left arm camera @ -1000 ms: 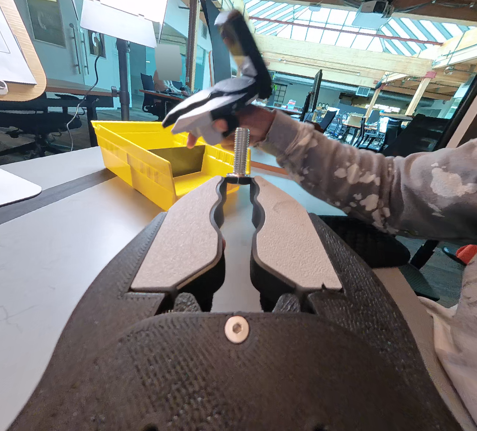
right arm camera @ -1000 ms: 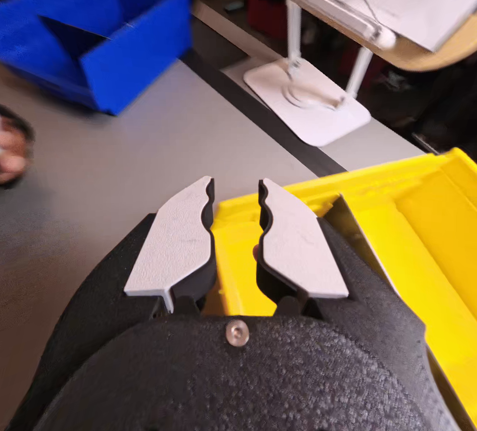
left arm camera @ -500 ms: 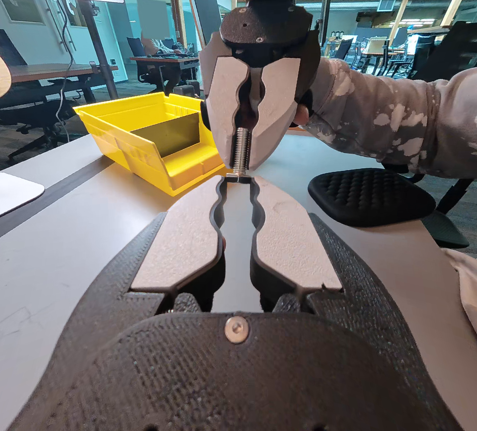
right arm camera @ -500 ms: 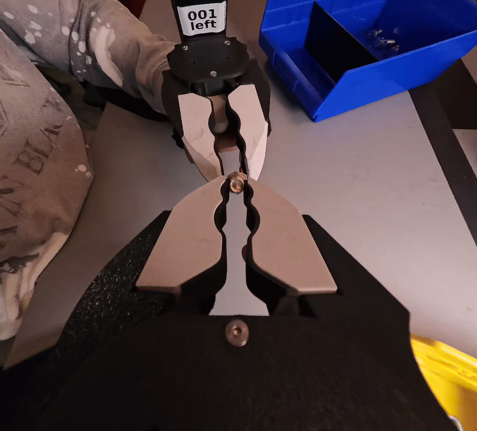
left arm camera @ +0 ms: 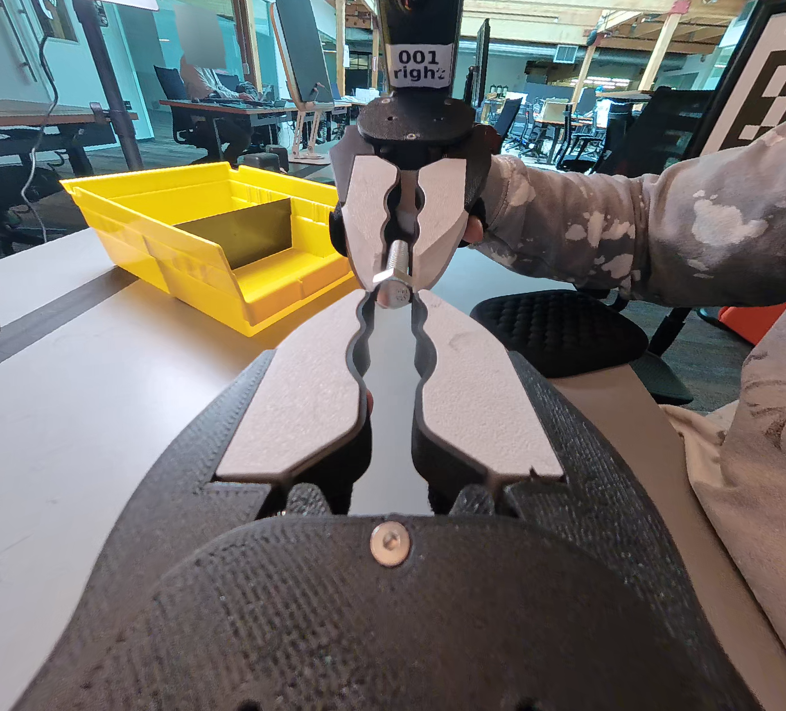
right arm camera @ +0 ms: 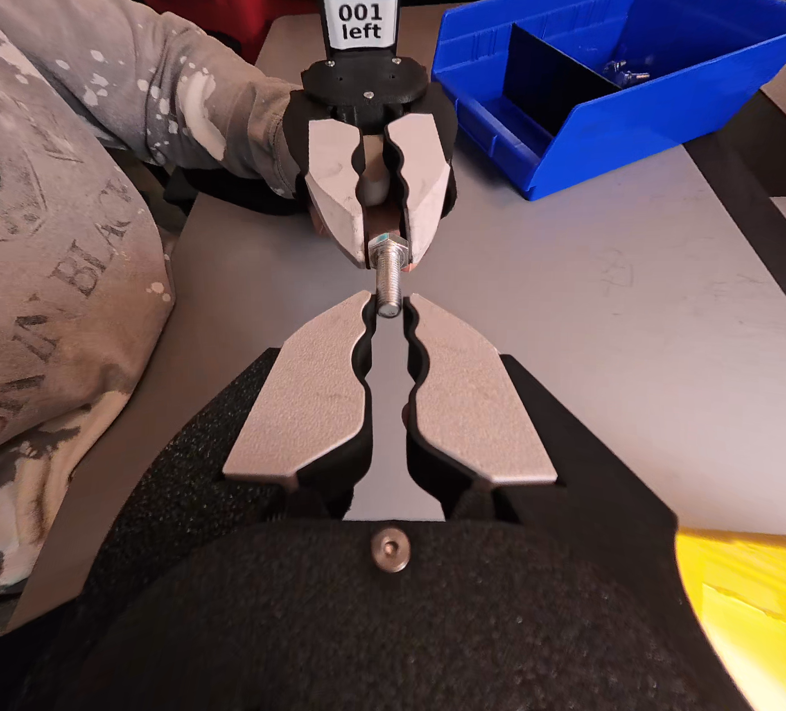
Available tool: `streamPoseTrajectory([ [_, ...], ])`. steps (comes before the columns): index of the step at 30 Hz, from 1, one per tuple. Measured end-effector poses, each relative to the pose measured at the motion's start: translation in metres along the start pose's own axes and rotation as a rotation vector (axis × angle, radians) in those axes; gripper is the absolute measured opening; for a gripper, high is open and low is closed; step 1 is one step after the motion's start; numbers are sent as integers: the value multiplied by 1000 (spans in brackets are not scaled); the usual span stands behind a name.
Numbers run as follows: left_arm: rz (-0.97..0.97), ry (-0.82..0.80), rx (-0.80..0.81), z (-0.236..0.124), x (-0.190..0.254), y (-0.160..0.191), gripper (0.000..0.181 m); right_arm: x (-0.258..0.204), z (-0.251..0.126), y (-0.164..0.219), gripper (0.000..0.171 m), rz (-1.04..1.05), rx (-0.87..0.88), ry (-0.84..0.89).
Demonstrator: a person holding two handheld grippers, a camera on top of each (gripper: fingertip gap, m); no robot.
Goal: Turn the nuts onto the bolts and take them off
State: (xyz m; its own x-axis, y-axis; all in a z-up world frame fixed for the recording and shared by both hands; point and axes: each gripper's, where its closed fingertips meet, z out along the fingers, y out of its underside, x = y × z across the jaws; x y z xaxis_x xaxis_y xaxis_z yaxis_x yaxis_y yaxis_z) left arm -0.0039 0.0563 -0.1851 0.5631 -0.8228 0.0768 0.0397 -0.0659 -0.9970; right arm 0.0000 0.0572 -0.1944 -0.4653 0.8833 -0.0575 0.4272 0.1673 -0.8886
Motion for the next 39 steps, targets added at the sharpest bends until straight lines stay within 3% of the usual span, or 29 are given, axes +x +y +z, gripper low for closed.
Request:
streamPoseTrajectory([
  [7,27,-2,-52,2,0,8,17,1,-4,3,22,-79,-147,43],
  [13,54,-6,-108,7,2,18,17,-1,-2,12,21,-172,-406,37],
  [15,60,-19,-124,7,0,20,17,0,2,15,12,-191,-458,31],
  [23,2,-115,-86,3,-17,15,13,18,2,11,9,-176,-448,59],
  [26,-12,-196,-38,-7,-34,8,18,63,-29,-11,10,-127,-355,225],
  [30,-17,-301,2,-16,-51,5,28,177,-113,-16,10,59,-292,655],
  [34,9,-378,14,-22,-62,4,32,271,-183,54,10,365,-399,946],
  [39,10,-400,0,-24,-70,10,31,322,-191,136,10,585,-538,952],
])
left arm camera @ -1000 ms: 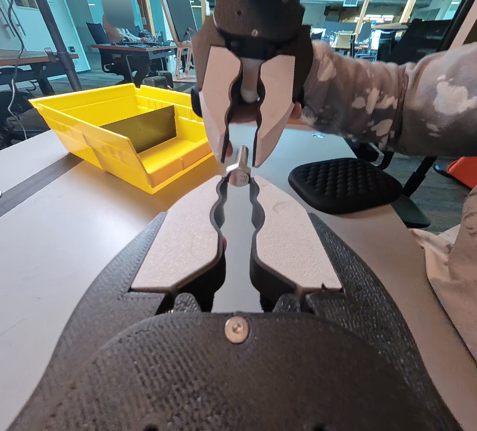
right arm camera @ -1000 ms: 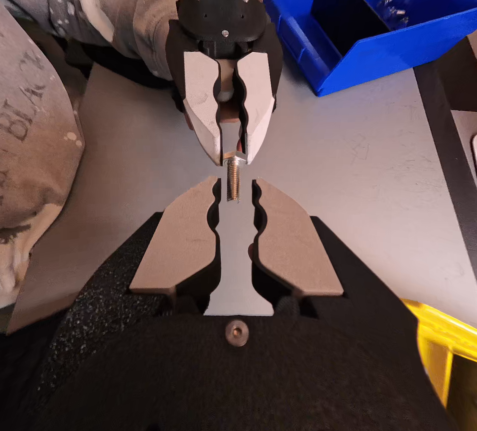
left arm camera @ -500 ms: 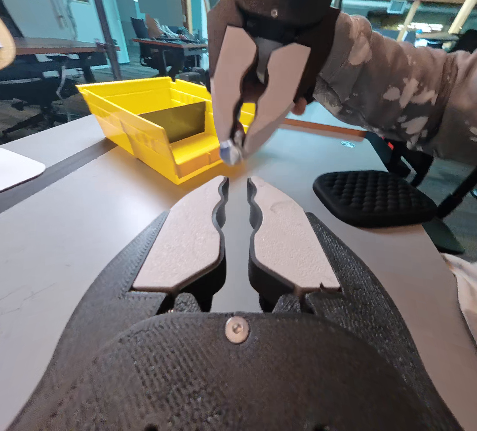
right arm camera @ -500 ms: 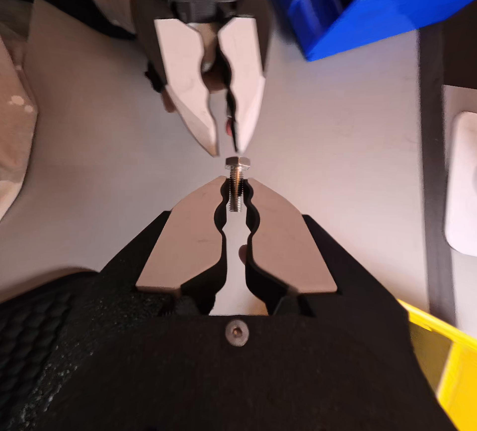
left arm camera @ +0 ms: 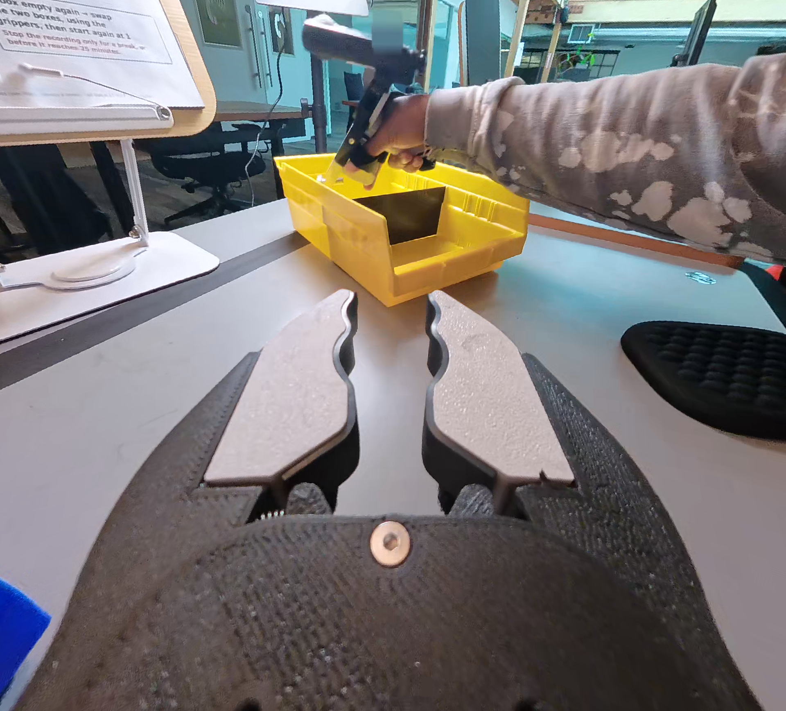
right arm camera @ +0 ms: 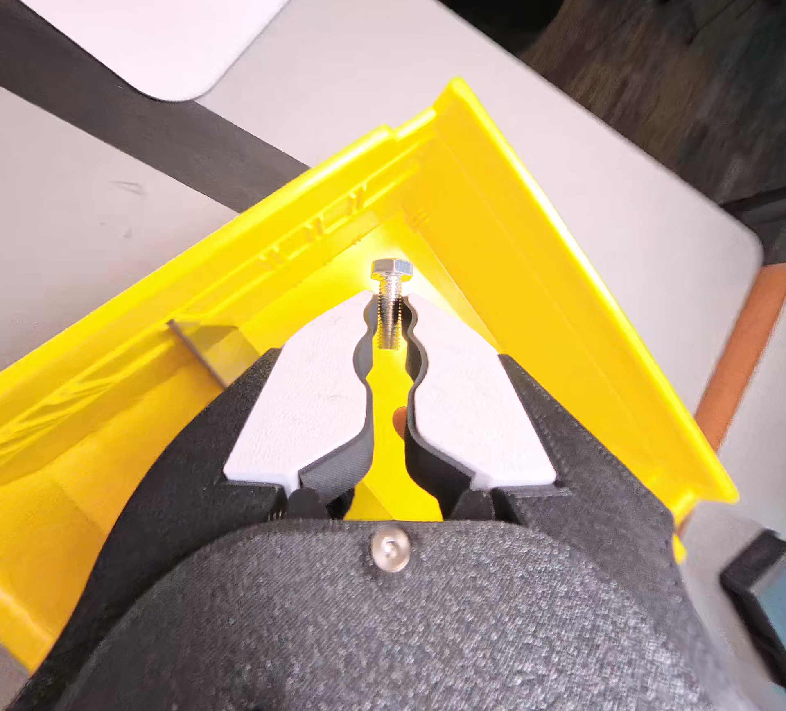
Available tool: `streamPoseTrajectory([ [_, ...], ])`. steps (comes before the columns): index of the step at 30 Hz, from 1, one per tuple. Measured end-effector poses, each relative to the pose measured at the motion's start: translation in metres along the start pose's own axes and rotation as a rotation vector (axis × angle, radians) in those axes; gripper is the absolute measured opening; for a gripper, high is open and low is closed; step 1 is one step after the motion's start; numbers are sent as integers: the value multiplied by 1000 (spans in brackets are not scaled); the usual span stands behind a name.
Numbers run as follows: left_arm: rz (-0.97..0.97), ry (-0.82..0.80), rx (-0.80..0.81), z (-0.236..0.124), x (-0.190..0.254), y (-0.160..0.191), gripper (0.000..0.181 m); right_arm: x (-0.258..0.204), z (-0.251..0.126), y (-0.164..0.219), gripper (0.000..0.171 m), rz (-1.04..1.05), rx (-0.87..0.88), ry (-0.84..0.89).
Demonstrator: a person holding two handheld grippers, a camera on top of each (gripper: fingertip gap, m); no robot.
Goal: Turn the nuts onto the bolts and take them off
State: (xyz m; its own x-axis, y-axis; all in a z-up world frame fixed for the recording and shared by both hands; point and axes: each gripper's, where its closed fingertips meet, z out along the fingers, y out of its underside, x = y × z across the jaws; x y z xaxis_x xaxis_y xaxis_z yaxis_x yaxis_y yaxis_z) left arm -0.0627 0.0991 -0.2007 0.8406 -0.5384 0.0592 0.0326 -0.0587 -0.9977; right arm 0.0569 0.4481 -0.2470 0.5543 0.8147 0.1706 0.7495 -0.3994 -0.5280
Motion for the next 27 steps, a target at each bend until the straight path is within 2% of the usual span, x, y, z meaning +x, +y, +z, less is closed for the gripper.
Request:
streamPoseTrajectory([
  [6,-10,7,-22,3,-3,8,30,6,54,22,10,69,-156,-50],
  [10,-24,14,-29,3,-5,11,29,10,65,35,10,43,-252,-54],
  [12,-29,15,-31,3,-5,12,29,8,64,34,10,39,-248,-72],
  [14,-26,14,-31,3,-4,12,30,7,59,28,18,47,-222,-90],
  [18,-20,10,-27,3,-4,10,30,0,23,-6,20,70,-21,-138],
  [21,-20,1,-20,2,-6,8,30,-15,-27,-39,20,50,231,-159],
  [24,-16,-12,-12,0,-10,4,30,-53,-92,-58,20,12,501,-221],
  [27,4,-44,10,-7,-21,-7,30,-108,-145,-46,28,-30,678,-311],
])
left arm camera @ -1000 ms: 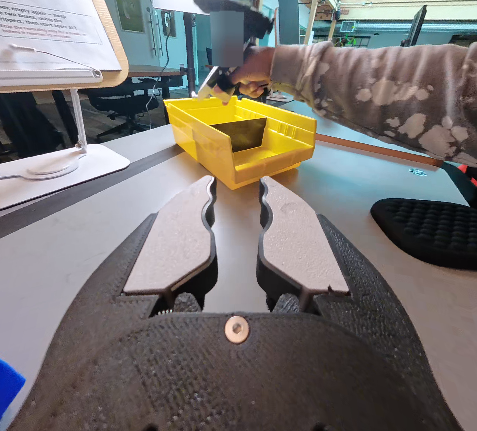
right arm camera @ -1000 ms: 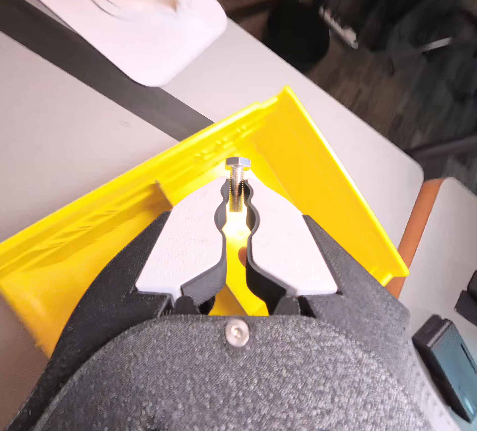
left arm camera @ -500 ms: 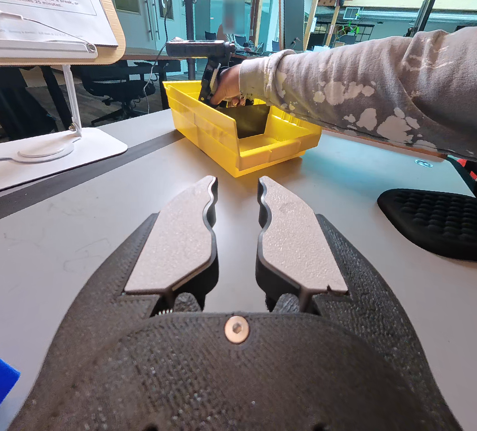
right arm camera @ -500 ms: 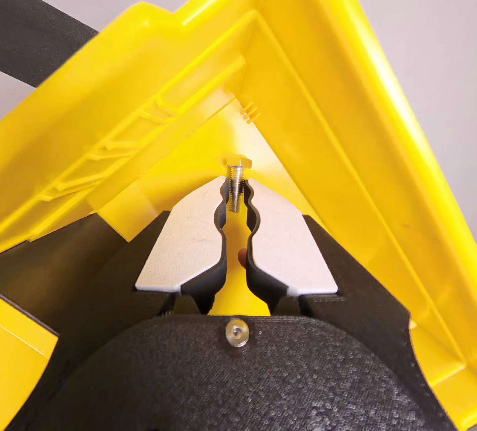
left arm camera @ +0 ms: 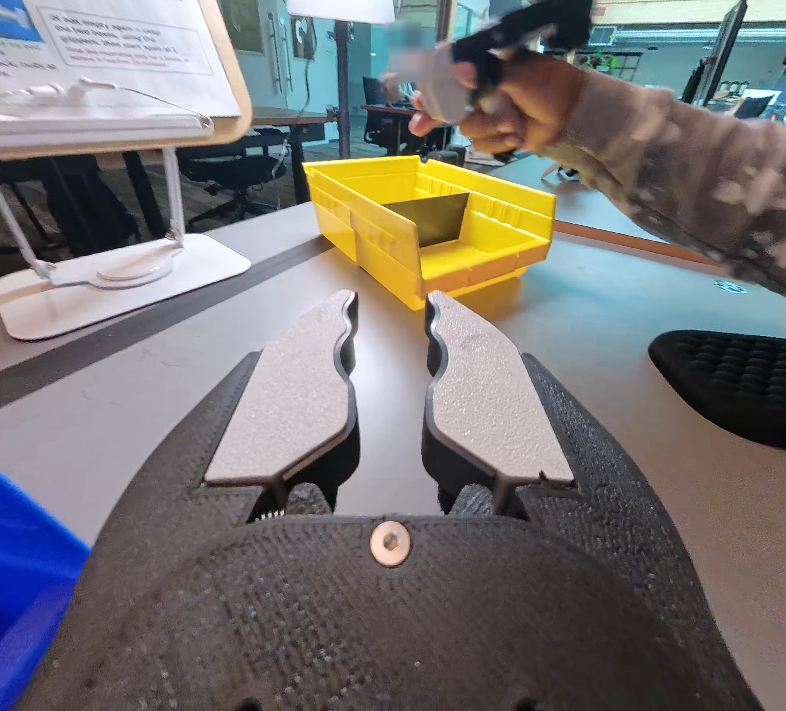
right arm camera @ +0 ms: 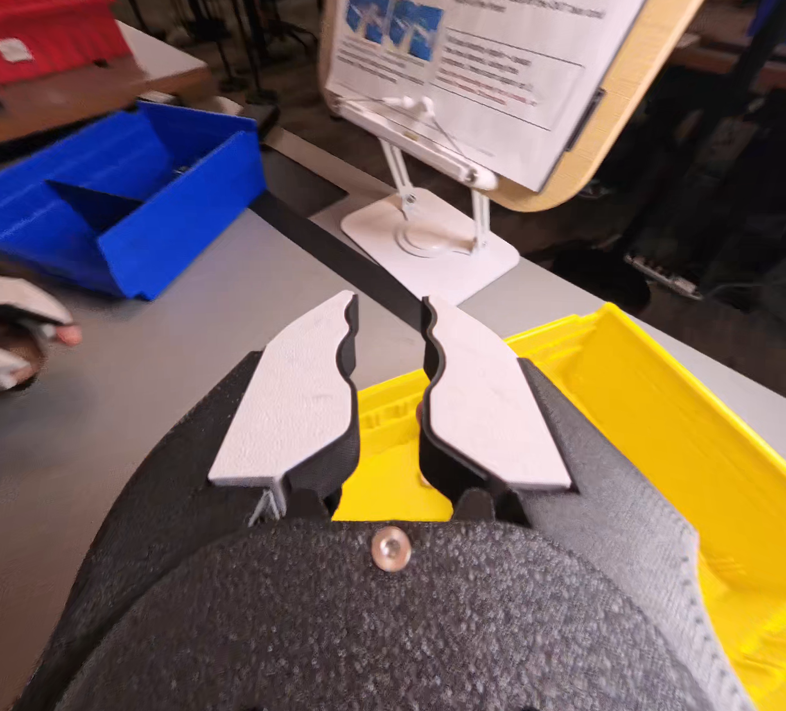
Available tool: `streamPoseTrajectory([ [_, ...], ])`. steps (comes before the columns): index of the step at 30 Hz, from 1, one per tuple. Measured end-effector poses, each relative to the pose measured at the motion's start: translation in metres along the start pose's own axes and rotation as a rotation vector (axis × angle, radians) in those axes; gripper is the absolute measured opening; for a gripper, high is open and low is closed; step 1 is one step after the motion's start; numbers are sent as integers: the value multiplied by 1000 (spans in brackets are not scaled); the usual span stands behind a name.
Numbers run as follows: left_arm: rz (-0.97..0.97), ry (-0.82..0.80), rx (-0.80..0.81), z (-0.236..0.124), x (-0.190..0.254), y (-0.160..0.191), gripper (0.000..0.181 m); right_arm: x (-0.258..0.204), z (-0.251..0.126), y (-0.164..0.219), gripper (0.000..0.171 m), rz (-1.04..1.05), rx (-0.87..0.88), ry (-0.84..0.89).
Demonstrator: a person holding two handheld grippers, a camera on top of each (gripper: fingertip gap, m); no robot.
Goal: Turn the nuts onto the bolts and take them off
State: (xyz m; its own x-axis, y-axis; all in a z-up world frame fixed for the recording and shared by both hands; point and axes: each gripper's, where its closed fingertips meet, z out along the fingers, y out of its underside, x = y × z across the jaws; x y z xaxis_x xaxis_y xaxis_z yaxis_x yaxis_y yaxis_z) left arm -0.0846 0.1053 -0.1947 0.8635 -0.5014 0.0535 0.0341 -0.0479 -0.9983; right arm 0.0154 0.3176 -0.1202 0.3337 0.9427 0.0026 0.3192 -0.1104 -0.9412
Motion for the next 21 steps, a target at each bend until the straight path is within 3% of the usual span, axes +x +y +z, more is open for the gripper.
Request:
streamPoseTrajectory([
  [5,39,-51,-4,-26,-40,-42,29,-97,-44,26,30,-10,118,-117],
  [11,-7,-311,-198,-78,-156,-76,32,-154,-69,70,23,61,197,-159],
  [16,-95,-546,-504,-110,-264,-40,35,-157,-67,81,22,98,265,-125],
  [21,-151,-672,-828,-129,-330,22,38,-156,-67,81,23,86,286,-110],
])
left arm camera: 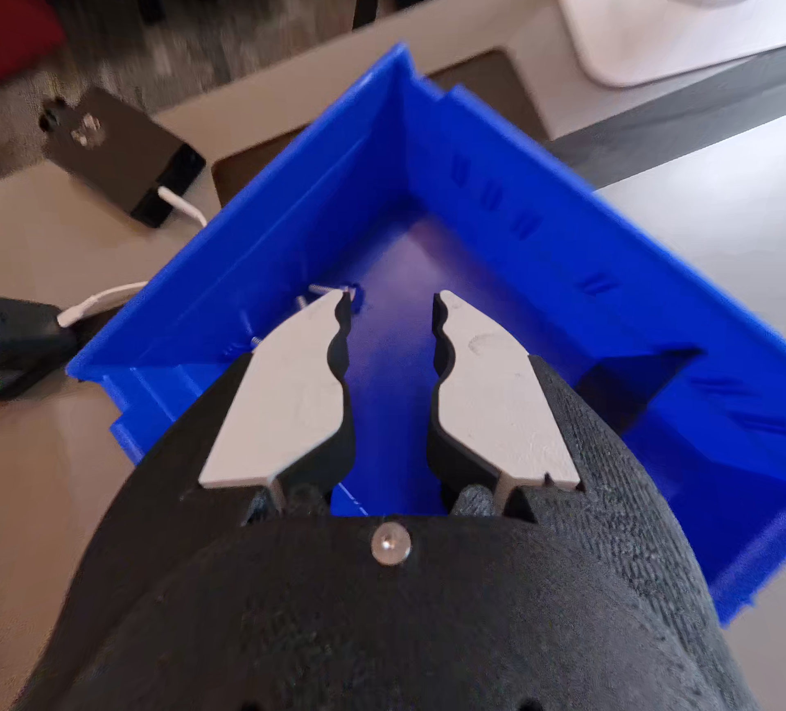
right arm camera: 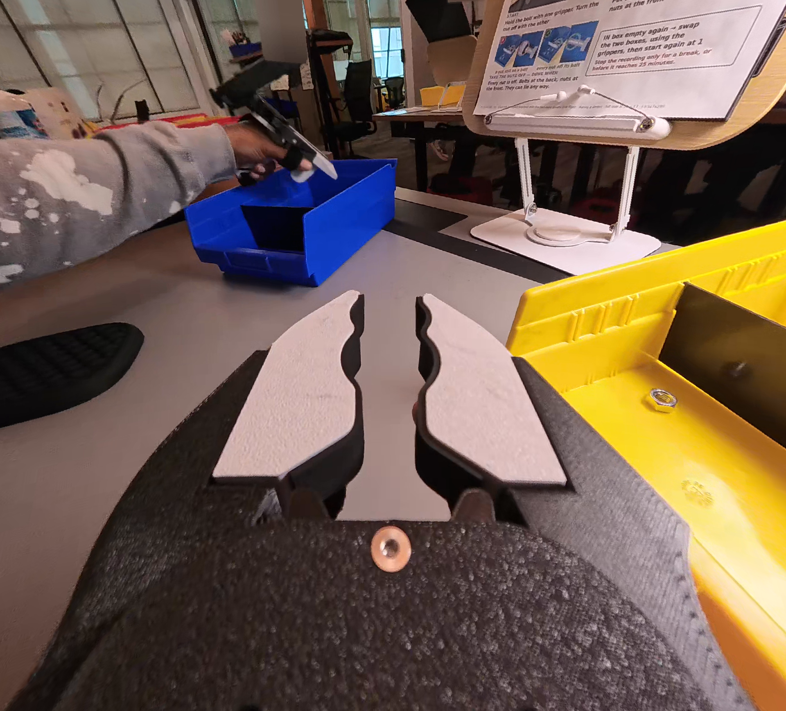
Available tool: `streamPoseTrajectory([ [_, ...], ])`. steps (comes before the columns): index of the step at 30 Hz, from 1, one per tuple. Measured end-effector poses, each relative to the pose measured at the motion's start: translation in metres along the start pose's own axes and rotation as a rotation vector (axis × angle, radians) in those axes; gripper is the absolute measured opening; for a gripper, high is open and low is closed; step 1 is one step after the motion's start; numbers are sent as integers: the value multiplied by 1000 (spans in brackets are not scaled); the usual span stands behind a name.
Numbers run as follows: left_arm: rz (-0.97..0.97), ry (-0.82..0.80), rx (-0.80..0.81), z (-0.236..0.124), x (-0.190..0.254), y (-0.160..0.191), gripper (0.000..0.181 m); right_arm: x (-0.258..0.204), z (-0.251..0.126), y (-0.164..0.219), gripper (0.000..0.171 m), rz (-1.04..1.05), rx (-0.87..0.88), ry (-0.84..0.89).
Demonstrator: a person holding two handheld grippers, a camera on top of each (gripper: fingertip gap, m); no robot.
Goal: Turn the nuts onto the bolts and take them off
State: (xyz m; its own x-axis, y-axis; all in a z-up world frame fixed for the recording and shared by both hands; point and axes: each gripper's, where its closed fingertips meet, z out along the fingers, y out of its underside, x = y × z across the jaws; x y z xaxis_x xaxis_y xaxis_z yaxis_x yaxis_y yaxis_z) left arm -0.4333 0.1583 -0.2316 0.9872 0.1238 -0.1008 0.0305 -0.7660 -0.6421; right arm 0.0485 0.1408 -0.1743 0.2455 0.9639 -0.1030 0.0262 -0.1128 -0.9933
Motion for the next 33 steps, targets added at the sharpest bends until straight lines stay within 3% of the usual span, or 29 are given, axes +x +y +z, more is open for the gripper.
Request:
streamPoseTrajectory([
  [8,21,-51,-374,64,-28,45,47,9,-1,7,23,-5,-12,30],
  [20,46,-22,-401,77,-31,49,20,19,0,23,22,5,-59,43],
  [27,230,-58,-186,45,-18,16,18,19,-3,22,22,8,-51,40],
  [33,430,-83,222,-26,39,-35,17,12,0,17,22,8,-36,22],
])
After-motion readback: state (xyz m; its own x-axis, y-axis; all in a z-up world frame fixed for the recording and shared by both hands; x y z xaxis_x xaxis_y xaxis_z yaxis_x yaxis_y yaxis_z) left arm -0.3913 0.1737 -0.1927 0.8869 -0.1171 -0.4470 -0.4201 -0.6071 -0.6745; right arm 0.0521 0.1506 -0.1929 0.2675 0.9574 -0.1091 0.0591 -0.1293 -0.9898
